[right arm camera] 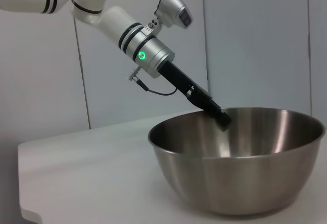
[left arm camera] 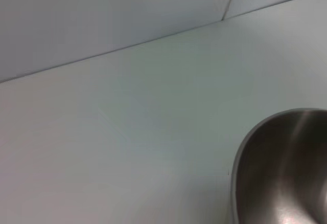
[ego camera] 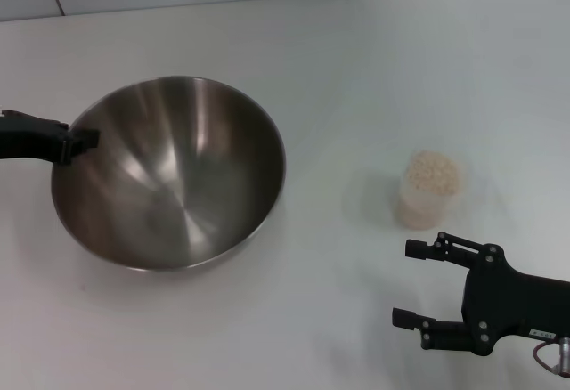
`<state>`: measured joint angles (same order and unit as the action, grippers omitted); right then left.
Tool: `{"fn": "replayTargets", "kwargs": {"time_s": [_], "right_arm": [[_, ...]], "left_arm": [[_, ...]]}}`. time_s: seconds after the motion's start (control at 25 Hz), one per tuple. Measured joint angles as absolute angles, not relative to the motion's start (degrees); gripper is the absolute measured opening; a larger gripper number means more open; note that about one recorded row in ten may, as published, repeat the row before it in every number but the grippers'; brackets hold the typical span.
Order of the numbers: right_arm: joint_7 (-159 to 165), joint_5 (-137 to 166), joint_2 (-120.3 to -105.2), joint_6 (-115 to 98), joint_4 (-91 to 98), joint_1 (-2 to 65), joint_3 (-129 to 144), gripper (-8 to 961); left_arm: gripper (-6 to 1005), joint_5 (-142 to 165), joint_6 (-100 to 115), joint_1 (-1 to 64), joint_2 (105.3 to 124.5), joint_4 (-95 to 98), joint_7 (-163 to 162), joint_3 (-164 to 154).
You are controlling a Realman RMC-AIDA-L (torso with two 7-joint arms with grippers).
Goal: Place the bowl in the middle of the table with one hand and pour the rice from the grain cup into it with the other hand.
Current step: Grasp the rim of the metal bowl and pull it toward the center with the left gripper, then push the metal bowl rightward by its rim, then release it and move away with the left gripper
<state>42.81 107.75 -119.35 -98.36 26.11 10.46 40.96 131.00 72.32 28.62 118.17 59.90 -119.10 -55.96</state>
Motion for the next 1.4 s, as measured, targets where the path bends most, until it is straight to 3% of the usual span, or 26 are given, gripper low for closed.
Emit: {"fn": "replayTargets", "kwargs": {"time_s": [0.24,0.52,0.96,1.4], "right_arm": [[42.8,107.79,-119.31,-98.33,26.1,10.46,40.96,830],[42.8,107.83,-119.27,-98.32,25.97,10.46,40.96,830],[42.8,107.84,-119.26,-98.46,26.2,10.61,40.95,830],[42.8,107.84,-119.26,-98.37,25.94,11.1,40.95,830]], "left_arm": [[47,131.06,73.42,30.59,117.86,58.36,-120.23,-55.57],[36,130.84,75.85,34.83,116.8,55.69,-121.93,-52.51],[33,132.14,69.28,45.26,117.76,45.31,-117.86,-52.2],[41,131.76,64.66,44.38,118.41,43.03,-113.68,-52.08]]}}
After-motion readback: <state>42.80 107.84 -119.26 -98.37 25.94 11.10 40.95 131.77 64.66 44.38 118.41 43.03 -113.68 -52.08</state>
